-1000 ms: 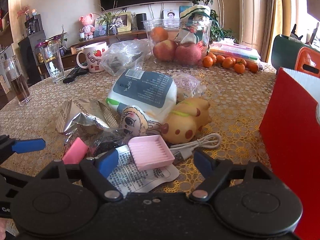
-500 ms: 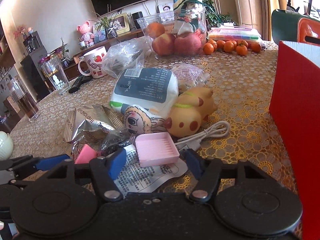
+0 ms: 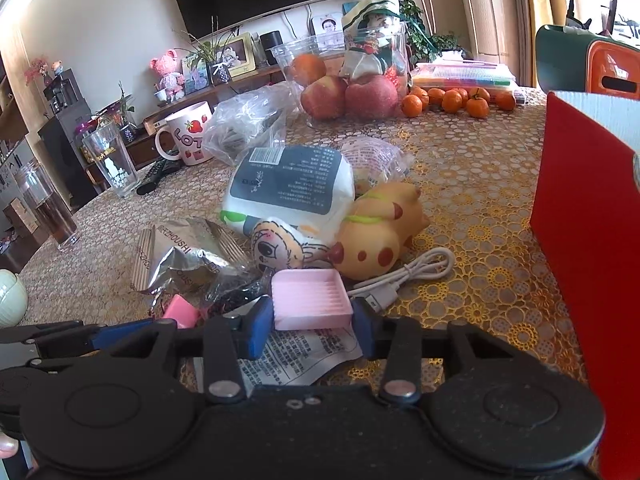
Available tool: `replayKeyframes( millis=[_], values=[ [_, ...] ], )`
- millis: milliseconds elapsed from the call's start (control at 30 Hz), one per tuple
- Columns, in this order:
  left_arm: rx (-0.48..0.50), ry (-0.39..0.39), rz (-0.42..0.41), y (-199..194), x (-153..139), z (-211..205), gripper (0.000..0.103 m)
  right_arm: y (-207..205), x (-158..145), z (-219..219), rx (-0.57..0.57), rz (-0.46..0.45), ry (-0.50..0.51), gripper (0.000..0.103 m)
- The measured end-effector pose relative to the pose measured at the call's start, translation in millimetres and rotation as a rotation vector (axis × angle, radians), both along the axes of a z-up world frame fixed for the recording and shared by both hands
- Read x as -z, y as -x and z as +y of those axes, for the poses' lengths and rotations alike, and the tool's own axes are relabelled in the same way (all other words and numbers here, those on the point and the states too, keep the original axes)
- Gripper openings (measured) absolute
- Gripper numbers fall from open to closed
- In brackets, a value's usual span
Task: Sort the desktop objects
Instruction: 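Close the left tool on the pink binder clip while the right tool grips the pink comb, then carry the binder clip in the left tool and the comb in the right tool over the red box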
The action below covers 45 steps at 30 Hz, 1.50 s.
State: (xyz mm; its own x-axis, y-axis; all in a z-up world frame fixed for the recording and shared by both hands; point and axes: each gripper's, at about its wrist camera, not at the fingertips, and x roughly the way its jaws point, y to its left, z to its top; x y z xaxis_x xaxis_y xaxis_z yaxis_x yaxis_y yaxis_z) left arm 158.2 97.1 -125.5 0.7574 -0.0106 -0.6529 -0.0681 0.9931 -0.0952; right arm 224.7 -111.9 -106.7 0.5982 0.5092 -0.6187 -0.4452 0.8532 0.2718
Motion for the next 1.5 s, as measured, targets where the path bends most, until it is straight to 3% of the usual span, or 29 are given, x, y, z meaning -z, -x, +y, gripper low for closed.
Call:
replayKeyframes(
  millis=[567, 767, 1133, 1500],
  values=[
    [0.036, -0.035, -0.016, 21, -20, -26, 0.028, 38, -30, -27, 0.025, -0.043, 0.068, 0.042],
    [0.005, -0.05, -0.014, 26, -22, -26, 0.028, 54, -41, -43, 0.034, -0.064, 0.07, 0.042],
    [-0.022, -0.103, -0.082, 43, -54, -25, 0.028, 72, -56, -65, 0.051, -0.091, 0.068, 0.042],
    [0.031, -0.062, -0.163, 56, -105, -53, 0.028, 96, -87, -90, 0.064, -0.151, 0.037, 0.042]
  ],
)
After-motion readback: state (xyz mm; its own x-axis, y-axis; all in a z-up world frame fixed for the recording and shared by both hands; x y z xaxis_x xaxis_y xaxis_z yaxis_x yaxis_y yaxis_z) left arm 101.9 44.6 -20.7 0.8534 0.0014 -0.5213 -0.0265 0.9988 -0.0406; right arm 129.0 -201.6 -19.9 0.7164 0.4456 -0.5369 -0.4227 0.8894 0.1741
